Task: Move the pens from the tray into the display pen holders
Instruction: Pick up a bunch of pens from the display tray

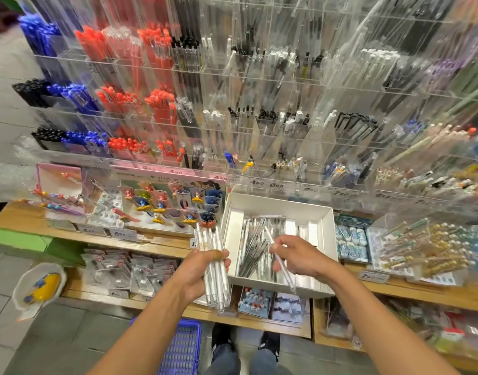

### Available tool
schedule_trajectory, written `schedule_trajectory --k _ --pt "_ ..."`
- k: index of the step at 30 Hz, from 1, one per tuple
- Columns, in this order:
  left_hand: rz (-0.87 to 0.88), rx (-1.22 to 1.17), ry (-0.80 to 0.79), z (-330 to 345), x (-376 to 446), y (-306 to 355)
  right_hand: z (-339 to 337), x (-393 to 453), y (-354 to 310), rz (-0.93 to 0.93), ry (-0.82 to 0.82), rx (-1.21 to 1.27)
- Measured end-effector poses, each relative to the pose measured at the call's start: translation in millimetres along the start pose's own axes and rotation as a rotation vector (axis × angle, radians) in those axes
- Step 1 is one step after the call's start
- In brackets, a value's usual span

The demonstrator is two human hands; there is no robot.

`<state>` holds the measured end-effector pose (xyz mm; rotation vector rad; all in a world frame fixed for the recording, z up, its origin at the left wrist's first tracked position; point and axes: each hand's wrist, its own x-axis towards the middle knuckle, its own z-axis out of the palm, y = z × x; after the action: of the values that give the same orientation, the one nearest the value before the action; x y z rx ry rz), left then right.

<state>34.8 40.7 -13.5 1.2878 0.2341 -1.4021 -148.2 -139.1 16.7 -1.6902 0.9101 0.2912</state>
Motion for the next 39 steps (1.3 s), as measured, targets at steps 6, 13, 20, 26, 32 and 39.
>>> schedule_trajectory --k 6,13,20,26,32,39 --pt "0.064 -0.084 0.055 -26.0 -36.6 -17.7 42.9 3.0 -28.5 -0.110 -0.115 0.099" --pt "0.209 -0.408 0.288 -70.7 -100.6 -84.6 111.4 1.2 -55.7 -0.183 -0.390 0.003" --pt "0.260 -0.687 0.562 -106.2 -167.2 -198.2 211.8 -24.8 -48.1 -0.269 -0.634 -0.247" --pt "0.302 -0.953 0.750 -139.1 -203.0 -287.7 297.0 -44.8 -29.3 -0.291 -0.891 -0.412" --pt "0.285 -1.136 0.818 -170.7 -223.8 -355.1 380.1 -62.1 -7.7 -0.272 -0.959 -0.566" --pt "0.212 -1.200 0.834 -248.4 -225.4 -396.7 469.7 -49.6 20.8 -0.240 -0.902 -0.665"
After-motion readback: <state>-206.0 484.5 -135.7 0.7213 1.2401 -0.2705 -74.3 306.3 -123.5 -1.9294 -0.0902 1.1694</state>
